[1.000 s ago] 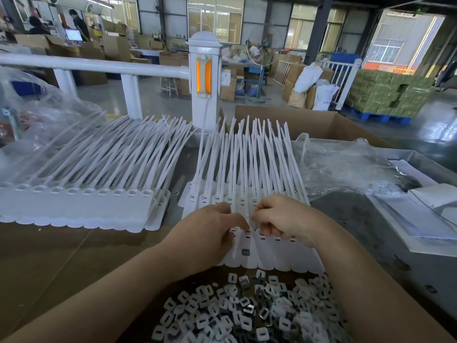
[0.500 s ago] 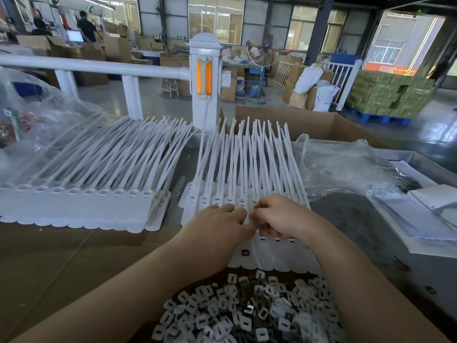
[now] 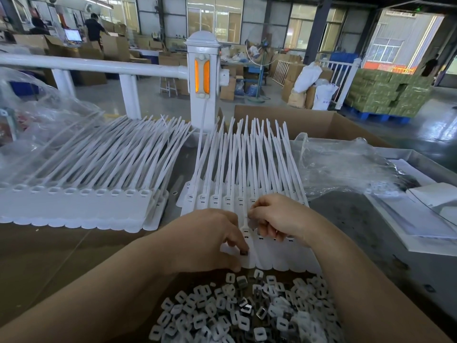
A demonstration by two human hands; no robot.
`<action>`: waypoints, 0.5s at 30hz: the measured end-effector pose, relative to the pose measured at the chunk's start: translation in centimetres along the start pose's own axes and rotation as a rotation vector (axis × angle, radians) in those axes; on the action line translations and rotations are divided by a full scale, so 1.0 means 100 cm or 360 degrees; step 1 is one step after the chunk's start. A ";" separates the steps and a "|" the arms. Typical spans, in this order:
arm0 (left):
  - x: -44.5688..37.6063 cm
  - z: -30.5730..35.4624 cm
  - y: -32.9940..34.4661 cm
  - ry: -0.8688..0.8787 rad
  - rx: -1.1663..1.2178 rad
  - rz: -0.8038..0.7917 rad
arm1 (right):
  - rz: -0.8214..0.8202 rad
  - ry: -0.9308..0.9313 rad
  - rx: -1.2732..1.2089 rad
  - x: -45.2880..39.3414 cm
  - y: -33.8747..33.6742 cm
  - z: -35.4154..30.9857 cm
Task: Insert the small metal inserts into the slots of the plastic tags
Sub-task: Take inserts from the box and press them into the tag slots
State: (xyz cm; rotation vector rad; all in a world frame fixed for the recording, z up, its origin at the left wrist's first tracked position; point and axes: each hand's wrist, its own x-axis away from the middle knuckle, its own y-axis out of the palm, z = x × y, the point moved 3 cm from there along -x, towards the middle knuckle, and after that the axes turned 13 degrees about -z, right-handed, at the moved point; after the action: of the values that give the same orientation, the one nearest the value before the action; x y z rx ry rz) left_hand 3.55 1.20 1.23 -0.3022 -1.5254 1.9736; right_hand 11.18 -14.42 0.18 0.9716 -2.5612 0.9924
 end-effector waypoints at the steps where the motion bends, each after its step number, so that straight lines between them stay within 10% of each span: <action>1: 0.001 0.001 -0.001 0.0003 -0.0032 -0.0018 | 0.0001 -0.0002 -0.0005 0.000 0.000 0.000; 15: 0.010 0.019 -0.002 0.0230 -0.0332 0.0009 | 0.0008 -0.0026 0.0008 0.003 0.000 -0.001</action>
State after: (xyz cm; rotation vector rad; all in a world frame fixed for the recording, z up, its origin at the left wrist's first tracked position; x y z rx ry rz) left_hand 1.83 0.39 2.20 -0.5252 -1.6380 1.7581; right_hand 10.99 -14.49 0.36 0.9794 -2.5768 0.9965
